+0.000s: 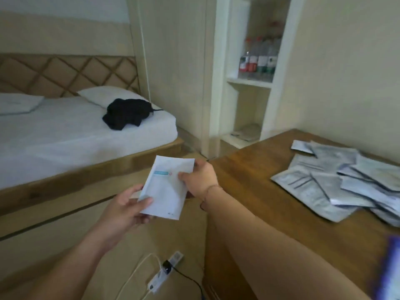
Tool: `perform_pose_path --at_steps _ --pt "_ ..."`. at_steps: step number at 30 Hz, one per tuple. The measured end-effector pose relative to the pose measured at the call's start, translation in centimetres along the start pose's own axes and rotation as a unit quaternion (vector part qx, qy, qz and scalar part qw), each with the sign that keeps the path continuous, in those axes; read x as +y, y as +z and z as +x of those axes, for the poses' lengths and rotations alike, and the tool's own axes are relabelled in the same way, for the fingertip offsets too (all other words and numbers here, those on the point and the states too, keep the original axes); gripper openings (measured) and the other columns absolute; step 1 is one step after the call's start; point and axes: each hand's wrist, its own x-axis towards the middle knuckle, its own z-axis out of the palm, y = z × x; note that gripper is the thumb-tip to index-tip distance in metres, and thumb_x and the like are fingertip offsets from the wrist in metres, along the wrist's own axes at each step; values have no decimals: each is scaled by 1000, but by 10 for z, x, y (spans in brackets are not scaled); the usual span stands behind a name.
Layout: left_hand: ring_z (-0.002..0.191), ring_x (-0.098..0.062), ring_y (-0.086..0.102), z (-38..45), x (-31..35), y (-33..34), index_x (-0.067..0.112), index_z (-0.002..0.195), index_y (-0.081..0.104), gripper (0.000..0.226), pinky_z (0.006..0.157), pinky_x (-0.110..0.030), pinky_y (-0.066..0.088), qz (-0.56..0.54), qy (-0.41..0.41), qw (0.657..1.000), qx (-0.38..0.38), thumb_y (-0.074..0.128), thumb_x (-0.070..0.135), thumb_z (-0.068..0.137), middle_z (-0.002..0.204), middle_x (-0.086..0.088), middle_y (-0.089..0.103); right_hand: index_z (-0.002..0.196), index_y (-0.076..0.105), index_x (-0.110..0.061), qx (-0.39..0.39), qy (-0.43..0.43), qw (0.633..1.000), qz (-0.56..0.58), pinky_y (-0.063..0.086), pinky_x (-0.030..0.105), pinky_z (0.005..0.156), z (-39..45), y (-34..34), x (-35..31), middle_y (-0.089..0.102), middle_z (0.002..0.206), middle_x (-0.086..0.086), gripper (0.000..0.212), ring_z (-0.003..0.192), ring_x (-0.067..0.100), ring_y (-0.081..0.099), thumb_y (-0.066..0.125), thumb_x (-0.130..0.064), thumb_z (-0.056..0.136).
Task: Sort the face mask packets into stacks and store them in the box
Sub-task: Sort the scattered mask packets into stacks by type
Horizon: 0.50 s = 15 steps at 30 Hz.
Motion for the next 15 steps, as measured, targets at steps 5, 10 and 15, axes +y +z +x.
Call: perform_pose_path --at_steps 5,10,15 --pt "70 -15 67 8 59 128 30 120 57 42 60 -29 50 44 81 992 -84 68 6 87 95 -7 76 133 46 -16 93 -25 989 -111 60 46 74 -30 -148 -47 56 119 3 53 107 30 62 68 -11 84" --pt "78 -4 72 17 62 231 48 122 49 52 68 -25 56 163 116 970 -141 74 20 86 95 14 73 131 49 -16 138 43 973 -180 58 31 50 -65 -264 -33 61 98 8 53 65 23 69 71 -7 83" --pt "86 1 67 40 44 255 47 123 49 46 65 -17 50 267 98 946 -157 69 22 90 97 17 69 127 52 -15 131 98 972 -168 61 33 64 -77 -297 2 70 84 12 47 70 25 72 68 0 85"
